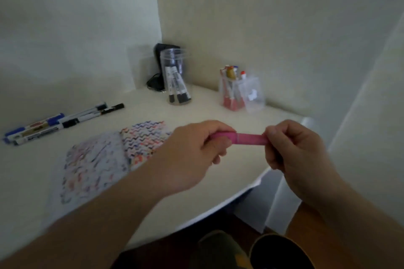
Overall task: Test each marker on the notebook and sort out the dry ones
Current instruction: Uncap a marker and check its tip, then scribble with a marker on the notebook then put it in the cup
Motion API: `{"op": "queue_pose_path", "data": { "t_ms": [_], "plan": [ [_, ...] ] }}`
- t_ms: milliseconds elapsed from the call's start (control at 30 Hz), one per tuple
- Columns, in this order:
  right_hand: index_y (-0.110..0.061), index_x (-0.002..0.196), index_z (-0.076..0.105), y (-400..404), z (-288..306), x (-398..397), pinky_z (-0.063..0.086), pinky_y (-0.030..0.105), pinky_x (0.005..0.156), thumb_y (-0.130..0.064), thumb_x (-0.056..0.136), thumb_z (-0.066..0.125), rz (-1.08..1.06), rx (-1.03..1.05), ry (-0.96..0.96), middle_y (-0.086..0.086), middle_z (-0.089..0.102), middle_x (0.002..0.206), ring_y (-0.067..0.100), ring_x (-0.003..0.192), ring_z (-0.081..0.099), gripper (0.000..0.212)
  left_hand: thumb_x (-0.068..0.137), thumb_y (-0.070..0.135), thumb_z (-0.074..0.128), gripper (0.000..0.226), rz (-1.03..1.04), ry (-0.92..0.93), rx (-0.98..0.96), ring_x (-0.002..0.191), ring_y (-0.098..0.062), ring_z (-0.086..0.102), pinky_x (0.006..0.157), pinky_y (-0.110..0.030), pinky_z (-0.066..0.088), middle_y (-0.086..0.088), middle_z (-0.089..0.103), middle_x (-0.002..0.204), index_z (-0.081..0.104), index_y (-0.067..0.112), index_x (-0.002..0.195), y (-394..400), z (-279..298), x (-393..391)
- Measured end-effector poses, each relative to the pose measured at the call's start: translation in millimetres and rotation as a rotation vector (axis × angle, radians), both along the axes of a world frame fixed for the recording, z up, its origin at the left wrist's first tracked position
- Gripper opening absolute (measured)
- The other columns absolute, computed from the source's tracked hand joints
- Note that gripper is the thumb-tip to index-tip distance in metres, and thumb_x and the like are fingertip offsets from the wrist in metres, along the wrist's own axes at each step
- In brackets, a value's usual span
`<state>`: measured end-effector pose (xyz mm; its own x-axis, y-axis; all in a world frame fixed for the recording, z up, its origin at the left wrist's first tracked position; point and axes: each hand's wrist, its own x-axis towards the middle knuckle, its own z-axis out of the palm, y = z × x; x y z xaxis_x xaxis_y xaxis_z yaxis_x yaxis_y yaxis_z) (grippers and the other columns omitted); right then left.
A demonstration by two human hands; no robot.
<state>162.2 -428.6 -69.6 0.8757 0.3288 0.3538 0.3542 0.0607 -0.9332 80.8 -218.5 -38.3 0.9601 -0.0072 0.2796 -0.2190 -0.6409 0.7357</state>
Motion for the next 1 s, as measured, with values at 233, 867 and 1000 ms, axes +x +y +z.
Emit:
{"op": "queue_pose_path", "data": {
  "t_ms": [233, 867, 1000],
  "plan": [
    [0.008, 0.079, 0.045, -117.7, -52.0, -38.2, 0.030, 0.023, 0.040, -0.015, 0.105, 0.050, -0.270, 0.030, 0.126, 0.014, 0.047, 0.051, 0.014, 0.040, 0.036, 0.035, 0.106, 0.023, 0.051, 0.019, -0.116, -0.106, 0.072, 0.083, -0.001, 0.061, 0.067, -0.010, 0.040, 0.017, 0.063, 0.083, 0.065, 0.036, 0.108, -135.3, -65.2, -3.0],
    [0.001, 0.112, 0.065, -173.1, -355.4, -54.2, 0.042, 0.025, 0.042, -0.019, 0.108, 0.054, -0.540, 0.162, 1.332, 0.020, 0.065, 0.084, 0.025, 0.054, 0.052, 0.023, 0.098, 0.013, 0.053, 0.036, 0.104, 1.003, -0.263, 0.098, -0.022, 0.071, 0.091, -0.041, 0.061, -0.008, 0.065, 0.114, 0.061, 0.026, 0.130, -196.5, -329.8, 53.9],
    [0.000, 0.125, 0.060, -177.6, -366.1, -49.4, 0.052, 0.031, 0.052, -0.012, 0.108, 0.051, -0.599, 0.234, 1.431, 0.026, 0.068, 0.117, 0.030, 0.077, 0.062, 0.023, 0.095, 0.008, 0.052, 0.046, 0.082, 1.056, -0.153, 0.112, -0.032, 0.069, 0.096, -0.044, 0.058, -0.016, 0.065, 0.129, 0.058, 0.009, 0.140, -192.7, -346.0, 67.3]
  ]
}}
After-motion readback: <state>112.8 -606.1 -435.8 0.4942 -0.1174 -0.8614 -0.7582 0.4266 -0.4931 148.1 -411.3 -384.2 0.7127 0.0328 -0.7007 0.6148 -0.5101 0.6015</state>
